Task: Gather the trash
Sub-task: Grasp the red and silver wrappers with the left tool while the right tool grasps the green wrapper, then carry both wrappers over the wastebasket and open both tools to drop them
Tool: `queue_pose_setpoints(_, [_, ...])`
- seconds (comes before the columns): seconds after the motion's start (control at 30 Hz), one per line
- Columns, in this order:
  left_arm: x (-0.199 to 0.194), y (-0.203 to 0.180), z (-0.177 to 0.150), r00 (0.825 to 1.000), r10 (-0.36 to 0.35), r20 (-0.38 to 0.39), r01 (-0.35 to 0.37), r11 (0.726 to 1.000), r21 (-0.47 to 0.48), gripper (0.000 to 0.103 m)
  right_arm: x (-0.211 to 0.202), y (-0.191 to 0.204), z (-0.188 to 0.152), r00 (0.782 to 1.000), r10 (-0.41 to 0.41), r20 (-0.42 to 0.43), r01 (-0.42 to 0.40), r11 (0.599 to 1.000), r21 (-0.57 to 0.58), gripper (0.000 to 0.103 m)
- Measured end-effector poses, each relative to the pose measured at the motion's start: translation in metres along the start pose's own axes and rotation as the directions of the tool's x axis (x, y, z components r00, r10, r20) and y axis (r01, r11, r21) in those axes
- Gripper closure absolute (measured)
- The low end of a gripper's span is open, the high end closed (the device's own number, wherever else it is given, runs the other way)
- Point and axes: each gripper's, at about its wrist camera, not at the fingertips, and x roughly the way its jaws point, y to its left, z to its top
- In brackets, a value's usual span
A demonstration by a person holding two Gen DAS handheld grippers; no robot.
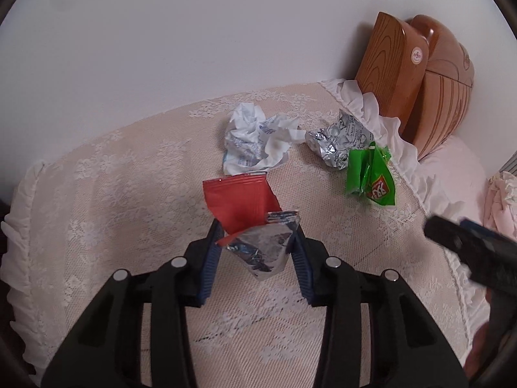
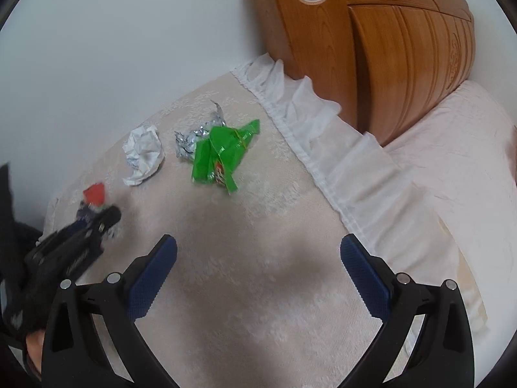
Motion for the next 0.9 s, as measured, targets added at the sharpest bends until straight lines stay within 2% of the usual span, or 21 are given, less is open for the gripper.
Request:
queue_pose_setpoints(0.07, [-0.009,0.01,-0.007,1.0,0.003,0.001,-0.003,1.0,0.0,0.062,0.022,0.014,0.019,1.0,0.002,-0.003,-0.002,1.0,-0.013,0.003])
queue_pose_setpoints(0.23, [-0.018,0.03,-0.02,1.0,0.019,0.003,-0.019,1.0,0.005,0.062,0.075,0.037,0.054,0.994,-0.1,-0.036,0.099,0.995,-0.023,0.003])
queue_pose_setpoints(0.3, [-0.019,0.036,-0.024,1.0,0.017,-0.002,-0.017,1.0,-0.003,0.062,0.086,0.04,0.059,0.991,-0.124,-0.05,0.123,0.992,-0.028,0.018])
queue_pose_setpoints(0.37, [-0.023,0.041,-0.028,1.0,0.015,-0.005,-0.015,1.0,-0.01,0.062,0.09,0.039,0.06,0.992,-0.103,-0.071,0.101,0.995,-0.023,0.045])
queue_pose_setpoints(0.4, [-0.024,0.042,-0.029,1.0,0.013,-0.006,-0.013,1.0,-0.009,0.062,0.09,0.038,0.059,0.992,-0.1,-0.072,0.098,0.995,-0.022,0.052])
queue_pose_setpoints(0.43, [-0.025,0.042,-0.031,1.0,0.012,-0.006,-0.012,1.0,-0.008,0.062,0.087,0.037,0.057,0.993,-0.098,-0.07,0.097,0.995,-0.022,0.054])
queue_pose_setpoints(0.53, [-0.032,0.035,-0.037,1.0,0.002,0.001,-0.002,1.0,0.011,0.062,0.071,0.032,0.045,0.996,-0.064,-0.057,0.063,0.998,-0.021,0.056])
queue_pose_setpoints(0.7, [-0.052,0.01,-0.061,0.999,-0.04,-0.009,0.041,0.994,0.097,0.062,0.021,0.015,0.008,1.0,0.006,-0.018,-0.007,1.0,-0.01,0.056])
queue_pose_setpoints(0.9, [-0.094,-0.034,-0.113,0.991,-0.122,-0.045,0.129,0.969,0.211,0.062,-0.053,-0.025,-0.083,1.0,0.028,-0.011,-0.028,1.0,0.011,0.056])
